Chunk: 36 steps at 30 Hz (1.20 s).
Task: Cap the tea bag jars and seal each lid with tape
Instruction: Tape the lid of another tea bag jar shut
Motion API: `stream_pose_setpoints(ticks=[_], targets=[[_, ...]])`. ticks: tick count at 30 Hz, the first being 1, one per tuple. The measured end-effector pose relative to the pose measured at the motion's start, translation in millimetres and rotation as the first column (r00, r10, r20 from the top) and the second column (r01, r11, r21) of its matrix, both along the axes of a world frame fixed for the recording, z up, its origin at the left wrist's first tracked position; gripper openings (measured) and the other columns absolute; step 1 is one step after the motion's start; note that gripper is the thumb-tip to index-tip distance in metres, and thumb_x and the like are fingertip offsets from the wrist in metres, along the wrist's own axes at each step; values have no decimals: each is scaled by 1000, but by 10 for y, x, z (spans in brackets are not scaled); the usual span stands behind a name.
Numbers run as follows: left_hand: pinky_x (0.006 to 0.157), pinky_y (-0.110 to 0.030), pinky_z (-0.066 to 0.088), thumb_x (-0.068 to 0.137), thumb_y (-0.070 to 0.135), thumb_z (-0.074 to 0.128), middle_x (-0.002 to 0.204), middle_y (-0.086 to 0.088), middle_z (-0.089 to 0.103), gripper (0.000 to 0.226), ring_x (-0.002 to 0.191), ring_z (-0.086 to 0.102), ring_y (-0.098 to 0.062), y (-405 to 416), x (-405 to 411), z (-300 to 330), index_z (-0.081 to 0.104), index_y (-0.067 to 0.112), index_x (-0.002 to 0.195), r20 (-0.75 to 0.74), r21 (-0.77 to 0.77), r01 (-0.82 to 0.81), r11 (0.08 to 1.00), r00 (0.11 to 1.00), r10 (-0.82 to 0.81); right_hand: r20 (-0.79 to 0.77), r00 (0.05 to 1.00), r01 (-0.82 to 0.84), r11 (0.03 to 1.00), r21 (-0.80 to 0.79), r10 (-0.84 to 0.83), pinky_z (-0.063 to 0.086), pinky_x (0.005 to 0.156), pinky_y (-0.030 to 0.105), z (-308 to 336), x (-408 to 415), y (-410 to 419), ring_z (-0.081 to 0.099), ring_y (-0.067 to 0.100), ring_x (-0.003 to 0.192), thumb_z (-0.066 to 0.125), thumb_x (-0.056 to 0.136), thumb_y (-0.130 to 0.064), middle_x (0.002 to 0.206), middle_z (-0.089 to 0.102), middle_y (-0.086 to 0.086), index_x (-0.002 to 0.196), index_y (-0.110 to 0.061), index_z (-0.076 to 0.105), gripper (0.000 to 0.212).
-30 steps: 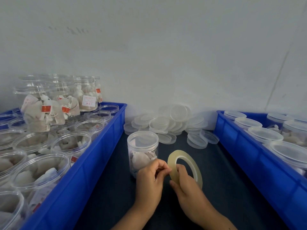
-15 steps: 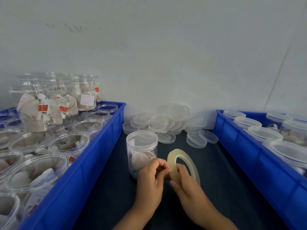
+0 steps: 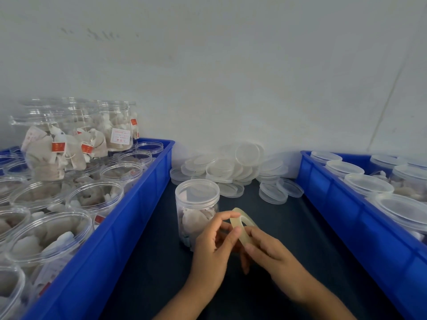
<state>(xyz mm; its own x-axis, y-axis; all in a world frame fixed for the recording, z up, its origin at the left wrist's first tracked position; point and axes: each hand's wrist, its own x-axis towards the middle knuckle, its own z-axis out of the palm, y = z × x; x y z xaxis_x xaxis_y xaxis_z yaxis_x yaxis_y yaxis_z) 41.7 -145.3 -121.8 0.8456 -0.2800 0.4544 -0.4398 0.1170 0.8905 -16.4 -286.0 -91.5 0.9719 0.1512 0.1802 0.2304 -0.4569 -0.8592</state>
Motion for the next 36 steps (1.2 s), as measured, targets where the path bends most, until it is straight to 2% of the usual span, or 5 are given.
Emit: stream_pose_setpoints(ticks=[3, 8, 15, 23, 36], targets=[[69, -21, 54, 93, 16, 57, 83, 1, 70, 17, 80, 69, -14, -10, 27, 3, 69, 23, 103, -70, -79, 5, 997, 997, -11, -52, 992, -120, 993, -11, 119, 51, 85, 32, 70, -27, -78, 65, 22, 88, 47, 97, -18, 98, 65, 10, 128, -19, 54, 31], [70, -28, 57, 93, 17, 55, 91, -5, 73, 17, 84, 71, -22, -9, 27, 14, 70, 17, 98, -174, -161, 35, 986, 983, -63, -87, 984, -161, 982, -103, 153, 52, 77, 24, 139, -39, -103, 68, 21, 78, 55, 96, -14, 95, 70, 4, 128, -26, 55, 34], [67, -27, 59, 86, 8, 67, 85, -1, 72, 9, 80, 72, -18, 13, 0, 23, 69, 14, 93, -26, -106, -98, 990, 995, 96, -61, 992, -117, 984, -136, 110, 53, 77, 26, 131, -28, -135, 65, 15, 76, 57, 94, -15, 89, 68, 2, 128, -35, 54, 40], [70, -17, 55, 79, 7, 74, 80, 16, 70, 21, 78, 69, -5, 38, -12, 43, 68, 26, 79, 216, 45, -237, 971, 951, 222, -127, 992, -40, 974, -221, 12, 48, 98, 31, 60, 11, -155, 61, 3, 103, 60, 90, -8, 104, 67, -10, 126, -37, 53, 46], [72, -12, 52, 83, 8, 71, 86, 16, 68, 23, 83, 67, -3, 46, -11, 84, 64, 29, 85, 242, 69, -234, 970, 947, 211, -31, 1000, -7, 972, -235, 0, 48, 94, 27, 15, 37, -161, 61, 4, 103, 62, 89, -9, 105, 66, -10, 119, -37, 57, 42]])
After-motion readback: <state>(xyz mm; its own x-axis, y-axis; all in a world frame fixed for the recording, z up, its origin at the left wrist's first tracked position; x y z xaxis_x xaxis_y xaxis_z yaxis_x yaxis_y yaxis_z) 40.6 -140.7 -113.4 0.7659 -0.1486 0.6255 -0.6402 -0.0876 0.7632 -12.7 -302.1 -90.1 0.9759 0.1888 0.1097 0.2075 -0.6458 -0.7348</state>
